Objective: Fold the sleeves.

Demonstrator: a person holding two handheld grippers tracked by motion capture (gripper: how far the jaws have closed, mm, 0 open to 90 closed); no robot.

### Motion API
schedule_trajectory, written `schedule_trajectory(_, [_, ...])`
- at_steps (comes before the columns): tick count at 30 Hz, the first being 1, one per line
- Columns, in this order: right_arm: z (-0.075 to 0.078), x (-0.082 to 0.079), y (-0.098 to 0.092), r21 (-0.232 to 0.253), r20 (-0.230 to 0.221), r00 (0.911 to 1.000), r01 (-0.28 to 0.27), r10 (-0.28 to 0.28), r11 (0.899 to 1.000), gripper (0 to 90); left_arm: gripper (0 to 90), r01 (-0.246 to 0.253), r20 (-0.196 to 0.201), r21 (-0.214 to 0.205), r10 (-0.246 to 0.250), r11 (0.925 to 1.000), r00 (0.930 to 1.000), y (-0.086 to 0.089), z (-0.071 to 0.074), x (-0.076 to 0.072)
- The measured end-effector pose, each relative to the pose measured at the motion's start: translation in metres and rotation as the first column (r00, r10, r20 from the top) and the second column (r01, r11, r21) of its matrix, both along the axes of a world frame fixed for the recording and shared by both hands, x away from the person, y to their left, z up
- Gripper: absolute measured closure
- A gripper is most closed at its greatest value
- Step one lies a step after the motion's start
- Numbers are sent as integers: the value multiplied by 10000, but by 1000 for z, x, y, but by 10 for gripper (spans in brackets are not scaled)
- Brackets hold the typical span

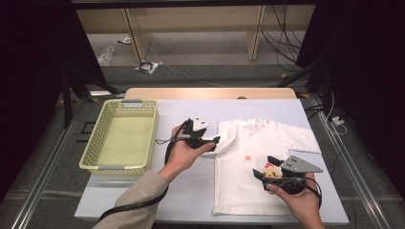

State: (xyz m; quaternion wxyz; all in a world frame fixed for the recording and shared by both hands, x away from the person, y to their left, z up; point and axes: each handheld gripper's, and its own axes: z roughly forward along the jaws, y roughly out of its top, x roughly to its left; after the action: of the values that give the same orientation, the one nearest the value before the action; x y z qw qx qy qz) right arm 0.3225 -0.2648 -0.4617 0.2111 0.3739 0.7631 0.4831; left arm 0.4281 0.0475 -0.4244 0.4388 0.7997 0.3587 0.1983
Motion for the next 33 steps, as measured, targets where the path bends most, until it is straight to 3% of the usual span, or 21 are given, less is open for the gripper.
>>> schedule_trajectory(12, [0, 4, 4, -143, -49, 10000, -32, 32, 9999, 264, 247, 145, -497, -384, -164, 9992, 9986, 47, -6, -29])
schedule_trajectory(19, [4, 16, 18, -267, -1, 9996, -294, 294, 9992, 287, 159, 324, -479, -335, -340, 9989, 9983, 72, -14, -50])
schedule_trajectory(25, [9, 36, 48, -535, -12, 9970, -771, 771, 9956, 306, 118, 614, -468, -330, -629, 9976, 9969, 82, -18, -65])
schedule_trajectory(33, [13, 69, 101, -968, -278, 9860, -1664, 1644, 9813, 363, 78, 698, -579, -279, -713, 9972, 9958, 89, -22, -76])
